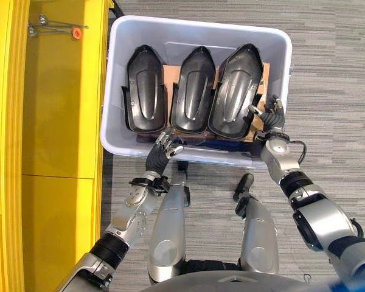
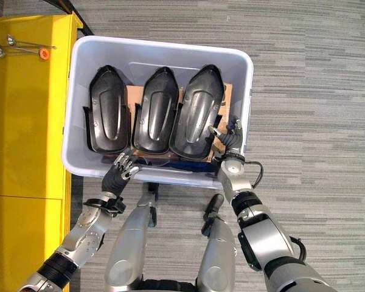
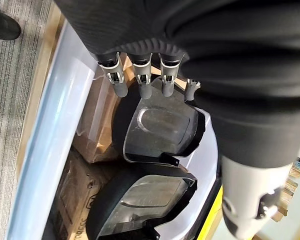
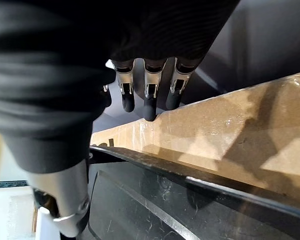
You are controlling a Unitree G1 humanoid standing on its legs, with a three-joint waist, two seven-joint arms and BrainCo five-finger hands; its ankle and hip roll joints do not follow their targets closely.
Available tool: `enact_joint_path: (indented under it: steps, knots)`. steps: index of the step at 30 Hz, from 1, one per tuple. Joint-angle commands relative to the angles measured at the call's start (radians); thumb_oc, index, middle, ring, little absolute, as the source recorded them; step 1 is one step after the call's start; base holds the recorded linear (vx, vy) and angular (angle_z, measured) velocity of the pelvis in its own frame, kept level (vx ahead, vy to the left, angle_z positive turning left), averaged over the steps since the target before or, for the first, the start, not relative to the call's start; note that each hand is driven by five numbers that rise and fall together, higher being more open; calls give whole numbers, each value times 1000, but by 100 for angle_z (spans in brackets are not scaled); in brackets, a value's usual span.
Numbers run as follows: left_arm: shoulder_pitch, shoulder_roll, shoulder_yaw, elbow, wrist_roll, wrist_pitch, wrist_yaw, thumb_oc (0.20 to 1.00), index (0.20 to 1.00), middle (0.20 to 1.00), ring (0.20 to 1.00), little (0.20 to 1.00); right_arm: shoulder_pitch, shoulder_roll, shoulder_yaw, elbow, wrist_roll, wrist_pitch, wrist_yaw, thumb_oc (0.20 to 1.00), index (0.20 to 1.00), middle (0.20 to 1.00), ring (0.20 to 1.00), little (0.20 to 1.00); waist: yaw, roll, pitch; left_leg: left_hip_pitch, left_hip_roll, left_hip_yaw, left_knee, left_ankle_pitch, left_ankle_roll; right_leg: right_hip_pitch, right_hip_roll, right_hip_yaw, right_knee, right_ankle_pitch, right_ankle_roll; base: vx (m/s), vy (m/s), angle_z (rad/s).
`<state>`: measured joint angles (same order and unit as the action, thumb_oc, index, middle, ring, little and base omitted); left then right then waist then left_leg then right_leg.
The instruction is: Move parts from the plastic box to the shelf.
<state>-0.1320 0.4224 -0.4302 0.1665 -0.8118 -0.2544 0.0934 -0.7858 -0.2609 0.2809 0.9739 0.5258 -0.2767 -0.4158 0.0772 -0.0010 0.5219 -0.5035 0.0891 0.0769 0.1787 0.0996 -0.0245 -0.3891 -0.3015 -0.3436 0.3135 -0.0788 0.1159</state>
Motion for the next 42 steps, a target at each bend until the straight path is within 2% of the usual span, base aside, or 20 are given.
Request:
enact_joint_path:
  steps: [1,13,21,26,27,28,29,42]
  knots:
    - [9,21,-31,-90,11,-56,8,1000,1000,1000,1000,1000,13,-19,-1,105,28,42,18,1000,1000,1000,1000,1000,41,22,-2,-8,25,-27,120,-157,-19,-10,-48,3,-61,105,58,0,0,0]
    - [-15,17,-64,-101,13,-55,6,1000,1000,1000,1000,1000,-43,-19,17,271,-20,93,29,1000,1000,1000,1000,1000,71,49,-2,-59,12,-37,139,-161,-13,-43,-56,-4,-51,105,60,0,2,0]
    - [-27,11,-76,-105,22,-54,3,1000,1000,1000,1000,1000,-32,-14,49,313,-116,124,23,1000,1000,1000,1000,1000,81,60,-2,-71,4,-40,146,-164,-9,-48,-61,-9,-49,105,62,0,18,4]
    - [-37,7,-82,-110,23,-51,-2,1000,1000,1000,1000,1000,-16,-16,97,342,-243,167,28,1000,1000,1000,1000,1000,89,63,-2,-72,0,-42,145,-163,-6,-44,-63,-13,-50,108,63,-8,16,4]
    - [-39,8,-84,-111,24,-50,-4,1000,1000,1000,1000,1000,-14,-17,106,347,-266,173,30,551,551,551,551,551,90,63,-2,-72,-1,-43,145,-163,-6,-43,-64,-14,-49,108,63,-5,9,7]
    - [-40,8,-84,-111,24,-50,-6,1000,1000,1000,1000,1000,-13,-17,112,351,-281,178,28,551,551,551,551,551,91,63,-2,-70,-2,-43,145,-163,-6,-42,-64,-15,-49,108,63,-6,9,10]
    - [-41,9,-84,-111,26,-49,-9,1000,1000,1000,1000,1000,-12,-19,117,354,-300,185,31,200,200,200,200,200,91,63,-2,-70,-2,-45,146,-162,-6,-41,-65,-15,-48,108,64,-5,12,10]
    - [-39,15,-77,-106,24,-49,-12,1000,1000,1000,1000,1000,7,-41,107,354,-358,196,11,200,200,200,200,200,87,61,-2,-51,-6,-46,140,-161,-2,-28,-69,-15,-44,108,66,-1,4,1]
